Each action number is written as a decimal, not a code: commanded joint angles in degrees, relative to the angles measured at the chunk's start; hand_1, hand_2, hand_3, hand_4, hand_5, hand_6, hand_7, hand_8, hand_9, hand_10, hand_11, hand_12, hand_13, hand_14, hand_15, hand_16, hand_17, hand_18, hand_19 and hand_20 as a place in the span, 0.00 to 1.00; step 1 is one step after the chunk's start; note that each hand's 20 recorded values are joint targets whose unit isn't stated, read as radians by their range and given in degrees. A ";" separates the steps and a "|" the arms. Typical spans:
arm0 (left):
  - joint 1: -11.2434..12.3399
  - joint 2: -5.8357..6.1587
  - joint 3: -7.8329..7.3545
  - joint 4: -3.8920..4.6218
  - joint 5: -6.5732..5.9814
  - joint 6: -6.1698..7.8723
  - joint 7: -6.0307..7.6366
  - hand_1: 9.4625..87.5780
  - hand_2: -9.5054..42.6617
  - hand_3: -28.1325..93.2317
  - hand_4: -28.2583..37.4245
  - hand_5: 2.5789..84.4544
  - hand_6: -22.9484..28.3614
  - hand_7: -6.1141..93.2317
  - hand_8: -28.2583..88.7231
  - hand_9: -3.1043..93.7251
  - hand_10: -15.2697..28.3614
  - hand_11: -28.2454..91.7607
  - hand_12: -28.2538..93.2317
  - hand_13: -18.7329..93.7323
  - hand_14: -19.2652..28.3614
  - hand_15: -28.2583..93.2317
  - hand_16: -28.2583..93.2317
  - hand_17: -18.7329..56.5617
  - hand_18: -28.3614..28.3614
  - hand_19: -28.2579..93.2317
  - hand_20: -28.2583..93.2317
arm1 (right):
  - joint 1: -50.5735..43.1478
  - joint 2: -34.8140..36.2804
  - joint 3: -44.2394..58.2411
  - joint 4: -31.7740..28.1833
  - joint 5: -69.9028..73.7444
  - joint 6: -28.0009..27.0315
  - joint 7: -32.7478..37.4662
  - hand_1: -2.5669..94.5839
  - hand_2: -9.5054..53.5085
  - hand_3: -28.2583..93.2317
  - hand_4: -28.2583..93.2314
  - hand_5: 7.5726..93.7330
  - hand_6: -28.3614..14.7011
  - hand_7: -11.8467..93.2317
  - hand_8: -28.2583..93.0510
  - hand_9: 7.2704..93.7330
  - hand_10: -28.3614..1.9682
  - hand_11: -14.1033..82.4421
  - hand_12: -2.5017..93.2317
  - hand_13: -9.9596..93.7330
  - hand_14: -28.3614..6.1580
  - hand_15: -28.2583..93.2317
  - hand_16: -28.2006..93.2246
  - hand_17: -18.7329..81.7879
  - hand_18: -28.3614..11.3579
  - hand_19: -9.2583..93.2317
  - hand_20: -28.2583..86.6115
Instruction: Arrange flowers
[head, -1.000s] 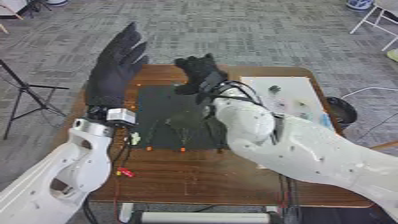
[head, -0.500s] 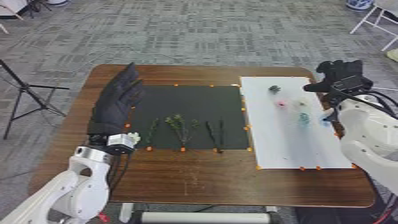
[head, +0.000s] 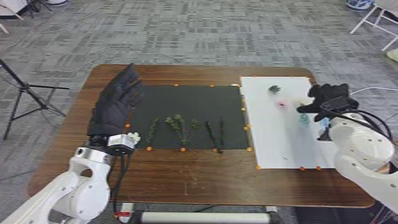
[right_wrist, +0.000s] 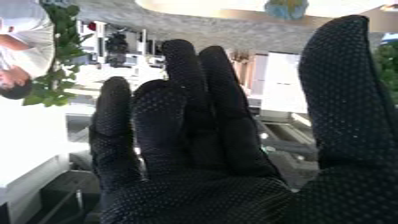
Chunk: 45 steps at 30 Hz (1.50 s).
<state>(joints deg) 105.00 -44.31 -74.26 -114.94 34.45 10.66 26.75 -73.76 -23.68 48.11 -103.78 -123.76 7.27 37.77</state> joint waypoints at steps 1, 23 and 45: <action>1.76 0.02 -1.20 -0.74 -0.50 0.89 0.69 0.20 0.07 0.78 0.02 0.27 0.48 0.21 0.18 0.21 0.56 0.35 0.41 0.28 0.66 0.35 0.31 0.06 0.82 0.49 0.34 | -2.61 1.44 1.03 -0.87 0.07 -1.99 0.60 0.37 0.00 0.74 0.00 0.52 0.57 0.31 0.14 0.56 0.54 0.36 0.24 0.60 0.50 0.95 0.44 0.35 0.20 0.76 0.67; -0.36 1.52 -0.53 -0.55 -0.74 1.01 1.11 0.20 0.06 0.79 0.02 0.27 0.48 0.21 0.18 0.21 0.56 0.35 0.41 0.28 0.66 0.35 0.31 0.06 0.82 0.49 0.34 | 11.17 -2.08 -19.49 4.89 -7.52 13.93 -1.71 0.53 0.02 0.92 0.01 0.72 0.70 0.50 0.23 0.85 0.76 0.36 0.51 0.77 0.70 0.83 0.48 0.46 0.29 0.79 0.64; -25.27 4.54 13.16 4.28 0.43 -3.26 3.97 0.20 0.06 0.79 0.02 0.27 0.48 0.21 0.18 0.21 0.56 0.35 0.41 0.28 0.67 0.35 0.31 0.07 0.82 0.49 0.34 | 45.85 -42.16 -49.78 23.66 -1.06 17.74 -12.80 0.56 0.00 0.92 0.00 0.81 0.69 0.43 0.23 0.91 0.80 0.37 0.55 0.82 0.74 0.82 0.50 0.47 0.30 0.80 0.65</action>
<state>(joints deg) 87.57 -38.07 -64.17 -111.35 34.10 9.80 29.50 -30.64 -50.10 -1.48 -82.18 -125.06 25.67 26.58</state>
